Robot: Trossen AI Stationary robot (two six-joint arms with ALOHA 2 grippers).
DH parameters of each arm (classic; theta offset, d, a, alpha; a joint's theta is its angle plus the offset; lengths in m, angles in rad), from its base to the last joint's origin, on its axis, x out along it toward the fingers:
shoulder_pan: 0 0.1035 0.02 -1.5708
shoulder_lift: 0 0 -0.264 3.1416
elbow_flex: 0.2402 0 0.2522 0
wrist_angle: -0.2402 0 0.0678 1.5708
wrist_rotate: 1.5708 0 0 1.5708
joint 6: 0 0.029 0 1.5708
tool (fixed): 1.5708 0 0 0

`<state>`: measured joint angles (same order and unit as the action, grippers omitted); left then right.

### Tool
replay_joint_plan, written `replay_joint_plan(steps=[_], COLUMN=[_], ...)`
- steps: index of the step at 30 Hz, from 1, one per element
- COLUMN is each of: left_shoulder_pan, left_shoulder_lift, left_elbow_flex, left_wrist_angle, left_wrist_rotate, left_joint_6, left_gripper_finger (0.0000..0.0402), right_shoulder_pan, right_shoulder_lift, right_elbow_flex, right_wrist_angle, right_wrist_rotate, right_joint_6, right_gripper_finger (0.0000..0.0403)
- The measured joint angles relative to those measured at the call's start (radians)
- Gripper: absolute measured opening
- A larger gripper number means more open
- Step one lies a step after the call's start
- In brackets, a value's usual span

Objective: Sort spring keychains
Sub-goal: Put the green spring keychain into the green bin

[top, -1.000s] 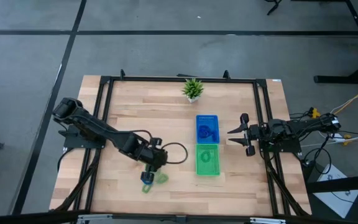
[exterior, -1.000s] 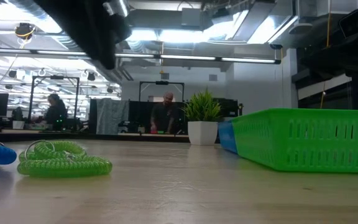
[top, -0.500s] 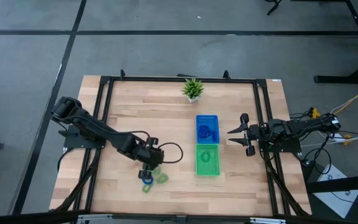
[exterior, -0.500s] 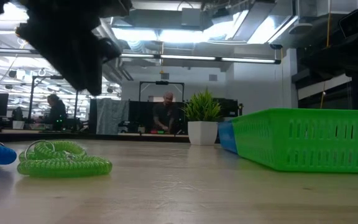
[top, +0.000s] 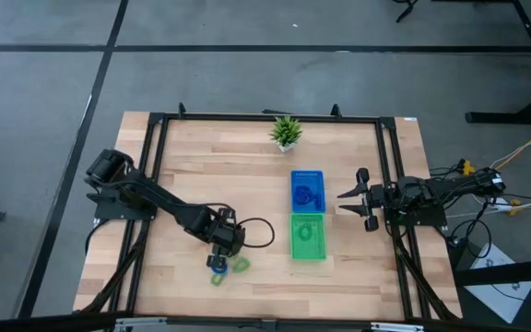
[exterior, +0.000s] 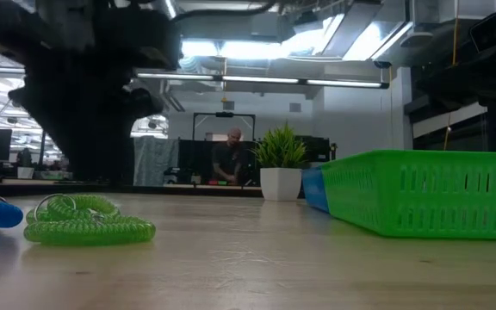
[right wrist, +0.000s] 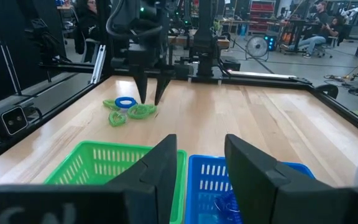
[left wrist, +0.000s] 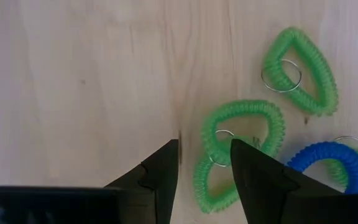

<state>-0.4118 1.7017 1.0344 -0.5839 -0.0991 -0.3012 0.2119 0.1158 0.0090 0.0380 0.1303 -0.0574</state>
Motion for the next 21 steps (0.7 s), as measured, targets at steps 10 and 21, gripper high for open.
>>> replay_joint_plan(steps=[10,21], left_shoulder_pan=[0.0,0.0], left_shoulder_lift=[0.101,0.105], left_elbow_flex=[0.001,0.002], left_wrist_angle=[0.039,0.047], left_wrist_rotate=[0.012,-0.012], left_joint_6=[-0.001,-0.001], left_gripper_finger=[0.0141,0.0125], right_shoulder_pan=[0.0,0.0], right_shoulder_lift=[0.0,0.0], right_elbow_flex=[0.0,0.0], right_wrist_angle=[0.0,0.0], right_wrist_rotate=[0.0,0.0], right_joint_6=[0.0,0.0], right_gripper_finger=[0.0136,0.0136])
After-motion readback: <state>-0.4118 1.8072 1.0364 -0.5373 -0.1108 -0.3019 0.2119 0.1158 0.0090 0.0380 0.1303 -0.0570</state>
